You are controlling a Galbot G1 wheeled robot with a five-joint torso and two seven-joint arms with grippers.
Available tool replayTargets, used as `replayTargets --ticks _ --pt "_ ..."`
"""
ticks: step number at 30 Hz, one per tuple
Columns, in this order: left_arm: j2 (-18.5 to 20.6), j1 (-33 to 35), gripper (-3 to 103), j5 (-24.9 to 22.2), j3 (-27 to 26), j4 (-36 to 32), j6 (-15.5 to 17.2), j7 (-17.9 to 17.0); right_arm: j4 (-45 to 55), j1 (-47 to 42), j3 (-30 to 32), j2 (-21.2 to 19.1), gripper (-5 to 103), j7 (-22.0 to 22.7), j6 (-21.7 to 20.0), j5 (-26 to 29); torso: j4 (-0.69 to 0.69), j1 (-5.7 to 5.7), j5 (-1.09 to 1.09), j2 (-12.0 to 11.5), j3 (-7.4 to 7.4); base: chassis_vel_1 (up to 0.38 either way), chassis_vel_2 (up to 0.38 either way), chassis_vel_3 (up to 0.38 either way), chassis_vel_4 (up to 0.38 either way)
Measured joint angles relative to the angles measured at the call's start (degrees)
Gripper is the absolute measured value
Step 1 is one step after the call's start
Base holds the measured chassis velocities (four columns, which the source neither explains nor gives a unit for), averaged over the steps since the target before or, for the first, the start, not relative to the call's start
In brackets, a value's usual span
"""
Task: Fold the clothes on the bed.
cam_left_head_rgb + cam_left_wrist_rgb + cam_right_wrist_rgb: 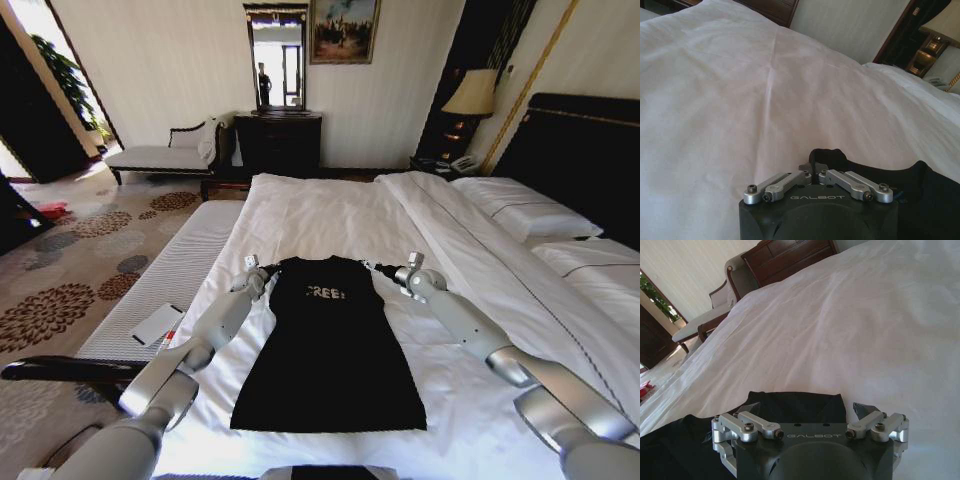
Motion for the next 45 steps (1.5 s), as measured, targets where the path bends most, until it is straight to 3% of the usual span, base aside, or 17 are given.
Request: replayTargets --ticks 14,40,44,45 --pt "-1.93 -0.5 1 -0.84 1.44 -0.25 -0.24 0.21 -8.91 3.14 -1.47 3.42 100 -2.55 1.33 -3.36 0.01 0.0 0.01 0.0 0.0 0.0 0.0 0.0 0.0" --pt "-4.0 -1.59 1 -1.45 3.8 1.88 -0.55 1.03 -14.65 4.56 -1.3 7.46 101 -4.73 1.9 -6.53 0.02 0.0 0.0 0.0 0.0 0.0 0.0 0.0 0.0" --pt "-4.47 -1.74 1 -1.49 4.06 2.23 -0.64 1.25 -15.11 4.66 -1.27 7.55 96 -4.67 2.04 -6.69 -0.01 0.01 0.0 0.0 0.0 0.0 0.0 0.0 0.0" --pt "-4.66 -1.79 1 -1.52 4.34 2.41 -0.73 1.36 -15.4 4.73 -1.23 7.68 85 -4.63 2.15 -6.94 -0.02 0.0 0.0 0.0 0.0 0.0 0.0 0.0 0.0"
